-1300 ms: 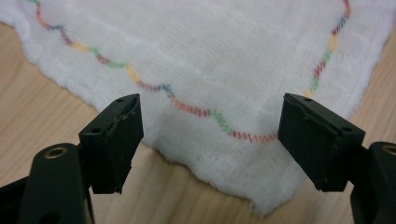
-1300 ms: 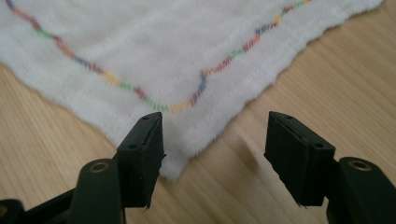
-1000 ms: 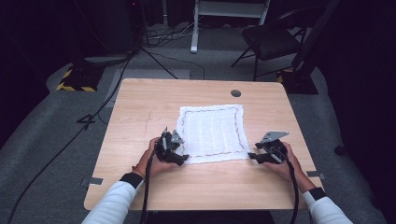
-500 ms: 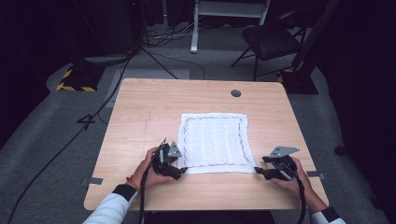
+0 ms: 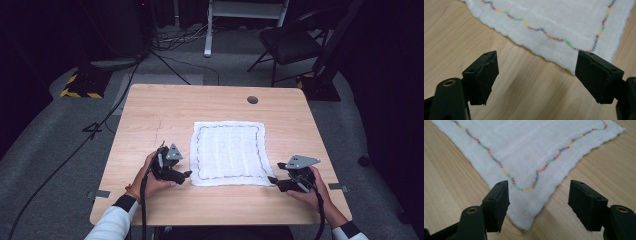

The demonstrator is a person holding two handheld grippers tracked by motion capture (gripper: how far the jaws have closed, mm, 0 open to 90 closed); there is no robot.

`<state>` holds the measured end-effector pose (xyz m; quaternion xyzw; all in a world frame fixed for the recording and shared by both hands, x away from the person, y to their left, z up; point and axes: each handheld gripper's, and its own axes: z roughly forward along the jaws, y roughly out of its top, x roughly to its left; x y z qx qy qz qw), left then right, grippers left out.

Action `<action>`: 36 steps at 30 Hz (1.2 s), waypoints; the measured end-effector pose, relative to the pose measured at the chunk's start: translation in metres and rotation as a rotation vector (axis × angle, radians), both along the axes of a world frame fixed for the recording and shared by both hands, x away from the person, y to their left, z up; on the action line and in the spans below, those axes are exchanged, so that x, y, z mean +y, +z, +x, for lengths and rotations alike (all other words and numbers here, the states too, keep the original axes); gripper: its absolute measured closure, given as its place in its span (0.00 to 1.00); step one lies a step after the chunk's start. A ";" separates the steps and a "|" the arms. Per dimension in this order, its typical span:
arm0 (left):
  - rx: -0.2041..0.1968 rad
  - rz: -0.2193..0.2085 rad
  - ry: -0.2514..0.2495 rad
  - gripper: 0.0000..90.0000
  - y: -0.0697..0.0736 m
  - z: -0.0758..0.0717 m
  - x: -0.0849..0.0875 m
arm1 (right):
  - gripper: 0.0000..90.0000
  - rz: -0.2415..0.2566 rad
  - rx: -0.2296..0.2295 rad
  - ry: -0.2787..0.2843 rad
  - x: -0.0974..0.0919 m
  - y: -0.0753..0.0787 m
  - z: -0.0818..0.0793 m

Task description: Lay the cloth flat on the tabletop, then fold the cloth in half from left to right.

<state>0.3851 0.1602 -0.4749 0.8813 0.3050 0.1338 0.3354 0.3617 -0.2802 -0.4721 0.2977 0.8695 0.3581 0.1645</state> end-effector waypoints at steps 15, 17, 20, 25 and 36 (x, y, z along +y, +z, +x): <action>-0.086 -0.035 0.117 0.23 0.018 0.059 0.002 | 0.42 0.037 -0.055 0.141 0.065 0.016 0.015; -0.094 -0.034 0.125 0.23 0.020 0.069 0.000 | 0.44 0.045 -0.058 0.166 0.078 0.017 0.018; -0.086 -0.055 0.130 0.23 0.021 0.080 -0.003 | 0.45 0.053 -0.058 0.191 0.092 0.018 0.019; -0.079 -0.048 0.186 0.24 0.015 0.116 -0.015 | 0.48 0.052 -0.060 0.284 0.136 0.017 0.021; -0.028 0.027 0.280 0.23 -0.017 0.157 -0.047 | 0.49 0.019 -0.043 0.392 0.189 0.000 0.016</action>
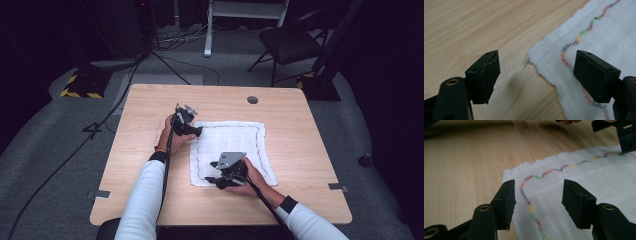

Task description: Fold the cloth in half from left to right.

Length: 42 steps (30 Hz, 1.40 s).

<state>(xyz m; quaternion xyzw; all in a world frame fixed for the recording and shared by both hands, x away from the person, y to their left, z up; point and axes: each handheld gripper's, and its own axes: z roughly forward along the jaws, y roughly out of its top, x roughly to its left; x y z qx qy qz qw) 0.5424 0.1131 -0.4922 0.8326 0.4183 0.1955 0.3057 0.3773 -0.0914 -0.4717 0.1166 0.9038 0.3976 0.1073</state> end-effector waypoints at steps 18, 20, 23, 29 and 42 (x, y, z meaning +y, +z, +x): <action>0.028 -0.112 0.014 0.29 -0.009 0.006 0.016 | 0.48 -0.038 0.017 0.070 0.043 -0.017 -0.008; 0.027 -0.119 0.011 0.36 -0.009 0.006 0.016 | 0.48 -0.041 0.019 0.065 0.044 -0.019 -0.007; 0.029 -0.126 -0.020 0.59 -0.007 0.005 0.020 | 0.53 -0.056 0.023 0.044 0.046 -0.023 -0.005; 0.055 -0.163 -0.064 0.83 -0.006 0.004 0.024 | 0.81 -0.063 0.022 -0.008 0.046 -0.022 0.000; 0.054 -0.152 -0.083 0.96 0.002 -0.003 0.029 | 0.95 -0.080 -0.012 -0.009 0.050 -0.016 -0.004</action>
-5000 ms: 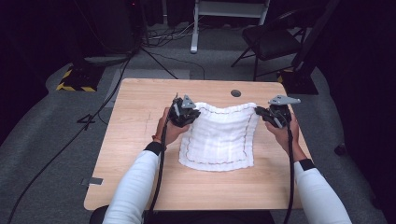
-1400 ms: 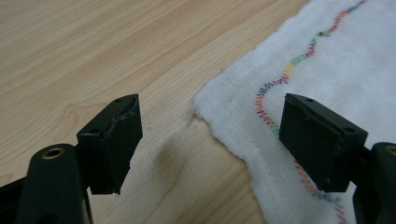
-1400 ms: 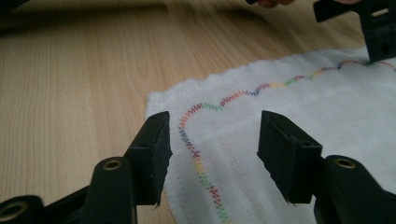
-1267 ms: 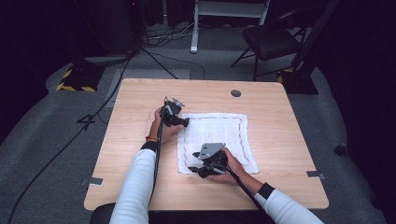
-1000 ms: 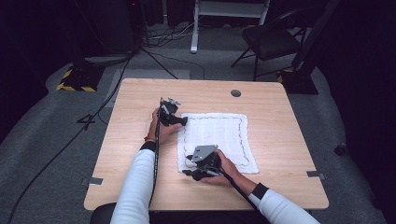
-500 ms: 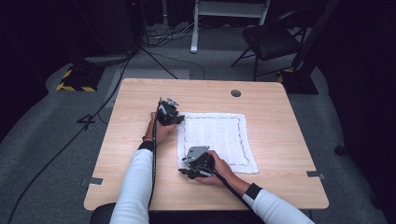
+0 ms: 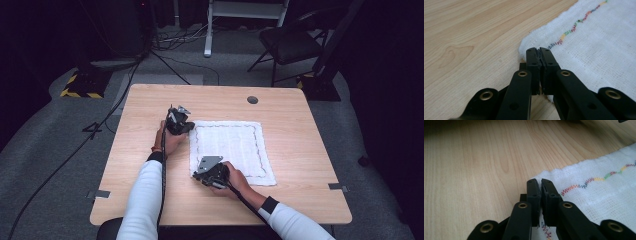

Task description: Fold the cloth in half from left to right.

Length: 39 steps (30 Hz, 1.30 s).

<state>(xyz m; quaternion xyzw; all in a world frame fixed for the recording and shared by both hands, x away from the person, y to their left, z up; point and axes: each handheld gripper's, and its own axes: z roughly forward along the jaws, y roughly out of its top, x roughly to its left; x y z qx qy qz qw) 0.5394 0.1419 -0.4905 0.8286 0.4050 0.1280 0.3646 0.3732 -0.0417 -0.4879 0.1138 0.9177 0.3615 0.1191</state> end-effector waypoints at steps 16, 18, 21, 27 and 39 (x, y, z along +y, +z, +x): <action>-0.073 -0.010 0.016 0.97 0.031 -0.023 0.038 | 0.96 0.081 -0.076 0.029 0.013 0.033 -0.016; -0.082 -0.020 0.023 0.97 0.034 -0.025 0.039 | 0.96 0.087 -0.083 0.027 0.013 0.036 -0.017; -0.097 -0.021 0.016 0.97 0.039 -0.027 0.038 | 0.96 0.098 -0.088 0.021 0.012 0.039 -0.018; -0.118 -0.019 0.004 0.97 0.049 -0.027 0.028 | 0.96 0.113 -0.095 0.005 0.003 0.047 -0.018; -0.153 -0.022 -0.034 0.97 0.059 -0.018 -0.019 | 0.96 0.153 -0.099 -0.072 -0.051 0.059 -0.017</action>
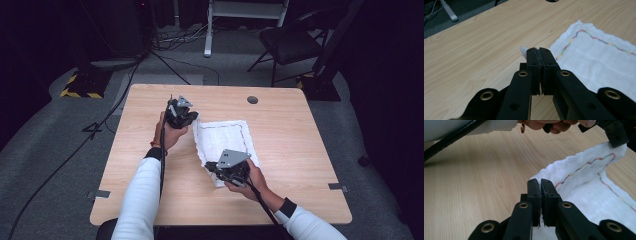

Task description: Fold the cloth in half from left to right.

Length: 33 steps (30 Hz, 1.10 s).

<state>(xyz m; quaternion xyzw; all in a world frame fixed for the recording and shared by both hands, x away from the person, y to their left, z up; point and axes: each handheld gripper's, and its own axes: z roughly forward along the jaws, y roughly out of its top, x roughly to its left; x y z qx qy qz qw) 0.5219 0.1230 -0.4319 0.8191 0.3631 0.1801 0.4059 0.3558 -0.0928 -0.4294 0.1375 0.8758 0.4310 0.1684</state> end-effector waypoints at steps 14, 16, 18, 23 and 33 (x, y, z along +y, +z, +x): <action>0.003 0.033 -0.061 0.97 -0.006 0.014 -0.067 | 0.96 0.010 0.010 -0.123 -0.069 0.000 0.003; 0.002 0.031 -0.064 0.97 -0.006 0.015 -0.070 | 0.96 0.012 0.012 -0.130 -0.073 0.000 0.003; 0.002 0.025 -0.068 0.97 -0.007 0.016 -0.077 | 0.96 0.013 0.016 -0.143 -0.082 -0.001 0.002; 0.004 0.041 -0.093 0.97 -0.010 0.019 -0.097 | 0.96 0.008 0.026 -0.173 -0.100 -0.003 0.001; 0.013 0.079 -0.147 0.97 -0.021 0.026 -0.138 | 0.96 -0.033 0.063 -0.211 -0.125 -0.014 -0.002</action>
